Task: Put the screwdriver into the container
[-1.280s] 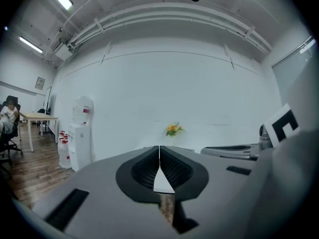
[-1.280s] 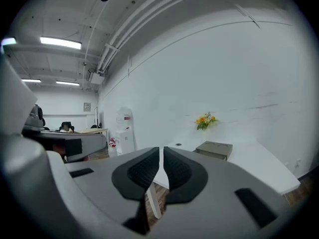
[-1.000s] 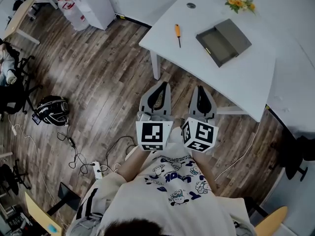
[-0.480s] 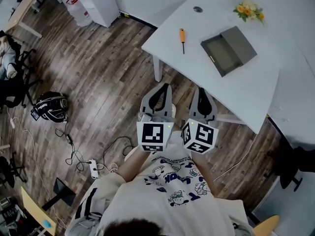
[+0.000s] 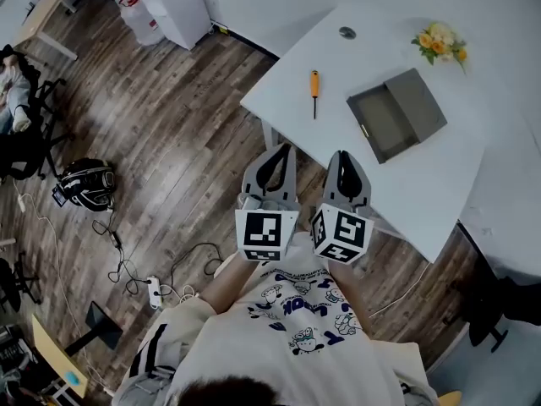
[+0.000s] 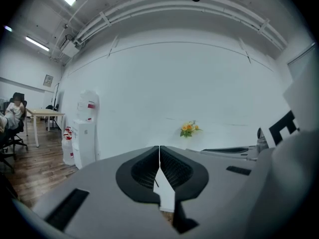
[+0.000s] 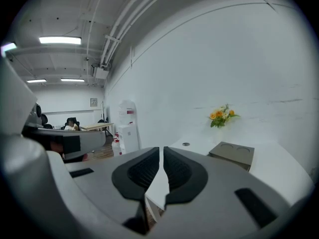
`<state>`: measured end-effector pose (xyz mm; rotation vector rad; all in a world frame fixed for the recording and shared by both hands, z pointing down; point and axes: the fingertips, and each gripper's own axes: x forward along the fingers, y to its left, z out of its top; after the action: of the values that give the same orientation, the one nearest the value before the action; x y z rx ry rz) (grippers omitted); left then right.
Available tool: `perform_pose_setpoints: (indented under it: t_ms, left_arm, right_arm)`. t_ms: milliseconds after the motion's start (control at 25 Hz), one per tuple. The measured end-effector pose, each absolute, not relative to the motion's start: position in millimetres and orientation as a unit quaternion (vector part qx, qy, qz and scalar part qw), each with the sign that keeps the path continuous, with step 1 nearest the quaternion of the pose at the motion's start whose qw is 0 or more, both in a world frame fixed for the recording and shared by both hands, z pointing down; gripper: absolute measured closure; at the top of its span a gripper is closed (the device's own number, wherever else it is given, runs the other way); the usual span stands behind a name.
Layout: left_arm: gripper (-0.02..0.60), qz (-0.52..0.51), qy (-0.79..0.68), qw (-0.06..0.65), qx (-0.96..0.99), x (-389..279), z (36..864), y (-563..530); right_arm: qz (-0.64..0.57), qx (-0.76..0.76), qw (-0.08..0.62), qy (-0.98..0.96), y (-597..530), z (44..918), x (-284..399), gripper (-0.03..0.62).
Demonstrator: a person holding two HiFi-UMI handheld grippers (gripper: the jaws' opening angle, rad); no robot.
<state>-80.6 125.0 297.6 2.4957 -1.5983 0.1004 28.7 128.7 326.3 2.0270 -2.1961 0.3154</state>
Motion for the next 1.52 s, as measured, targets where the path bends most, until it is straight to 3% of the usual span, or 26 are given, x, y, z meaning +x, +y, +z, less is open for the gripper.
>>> perform_pose_setpoints:
  t_ms: [1520]
  left_arm:
    - [0.565, 0.072, -0.574, 0.139, 0.804, -74.9, 339.6, -39.4]
  right_arm:
    - [0.167, 0.619, 0.107, -0.76, -51.1, 371.6, 26.8, 0.549]
